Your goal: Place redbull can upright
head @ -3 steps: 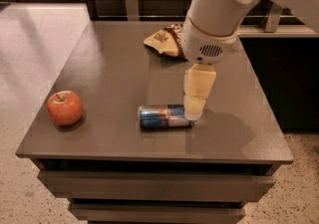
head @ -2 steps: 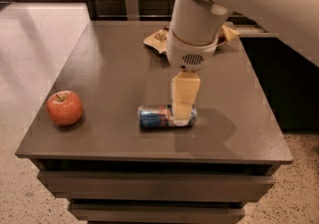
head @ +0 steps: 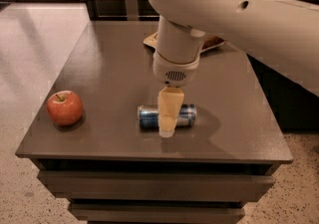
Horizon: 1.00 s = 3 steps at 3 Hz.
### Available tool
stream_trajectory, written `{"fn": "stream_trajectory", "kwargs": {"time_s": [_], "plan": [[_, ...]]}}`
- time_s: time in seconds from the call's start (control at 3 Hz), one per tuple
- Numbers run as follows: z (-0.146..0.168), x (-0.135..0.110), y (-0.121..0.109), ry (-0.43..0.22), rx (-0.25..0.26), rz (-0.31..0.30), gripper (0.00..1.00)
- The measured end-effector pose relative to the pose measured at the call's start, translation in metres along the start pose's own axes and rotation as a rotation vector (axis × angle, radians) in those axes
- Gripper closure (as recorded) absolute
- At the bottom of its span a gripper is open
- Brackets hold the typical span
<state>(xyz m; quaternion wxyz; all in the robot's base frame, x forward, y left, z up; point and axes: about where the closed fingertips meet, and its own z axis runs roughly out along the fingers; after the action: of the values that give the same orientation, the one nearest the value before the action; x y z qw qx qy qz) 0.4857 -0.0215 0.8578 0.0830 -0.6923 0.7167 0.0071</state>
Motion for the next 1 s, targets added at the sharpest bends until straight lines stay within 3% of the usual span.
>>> {"fn": "stream_trajectory", "kwargs": {"time_s": [1.0], "plan": [[0.028,-0.017,0.008,0.002,0.001,-0.023,0.0]]}}
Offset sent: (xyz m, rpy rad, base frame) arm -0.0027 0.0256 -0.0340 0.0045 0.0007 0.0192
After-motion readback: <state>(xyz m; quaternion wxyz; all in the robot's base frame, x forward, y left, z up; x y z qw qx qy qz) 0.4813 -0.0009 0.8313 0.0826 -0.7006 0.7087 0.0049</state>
